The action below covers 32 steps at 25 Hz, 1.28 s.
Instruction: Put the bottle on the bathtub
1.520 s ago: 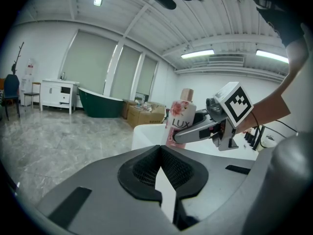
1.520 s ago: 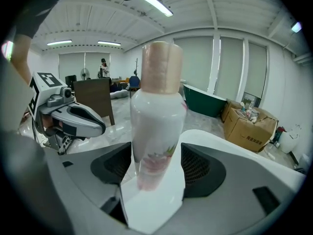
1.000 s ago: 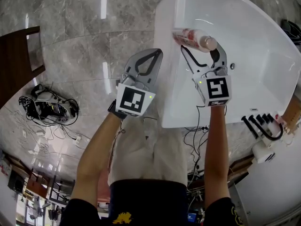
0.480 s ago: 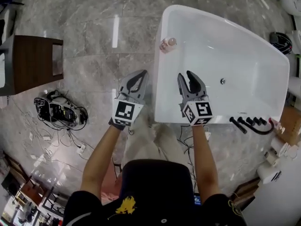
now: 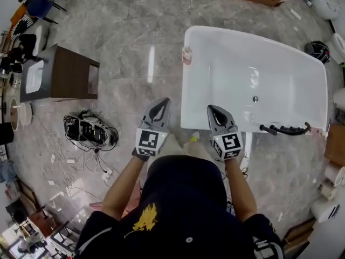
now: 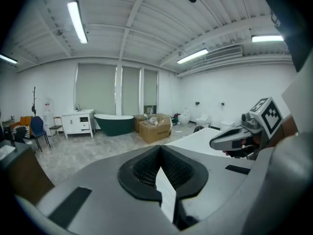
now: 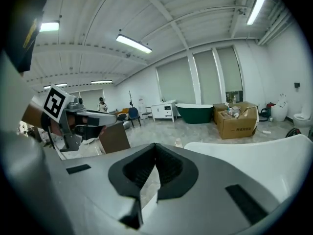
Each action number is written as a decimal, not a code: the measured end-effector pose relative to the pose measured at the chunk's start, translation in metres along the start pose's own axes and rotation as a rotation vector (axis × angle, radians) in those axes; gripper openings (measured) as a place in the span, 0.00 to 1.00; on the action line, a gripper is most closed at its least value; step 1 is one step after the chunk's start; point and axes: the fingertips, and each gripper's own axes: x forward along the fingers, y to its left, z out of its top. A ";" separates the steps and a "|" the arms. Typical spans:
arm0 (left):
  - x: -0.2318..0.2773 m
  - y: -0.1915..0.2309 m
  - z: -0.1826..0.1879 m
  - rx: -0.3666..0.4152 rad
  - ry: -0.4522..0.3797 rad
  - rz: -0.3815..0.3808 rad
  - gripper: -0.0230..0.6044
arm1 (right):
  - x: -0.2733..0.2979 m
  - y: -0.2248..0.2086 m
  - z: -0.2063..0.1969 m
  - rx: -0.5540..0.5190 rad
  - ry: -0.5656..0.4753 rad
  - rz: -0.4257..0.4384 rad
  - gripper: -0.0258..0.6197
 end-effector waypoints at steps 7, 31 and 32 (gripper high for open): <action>-0.051 -0.003 0.039 0.121 -0.101 -0.044 0.07 | -0.048 0.020 0.015 0.023 -0.056 -0.127 0.04; -0.127 0.034 0.053 0.179 -0.201 -0.158 0.07 | -0.064 0.065 0.051 0.040 -0.094 -0.273 0.04; -0.126 0.034 0.053 0.173 -0.201 -0.158 0.07 | -0.064 0.064 0.051 0.041 -0.095 -0.276 0.04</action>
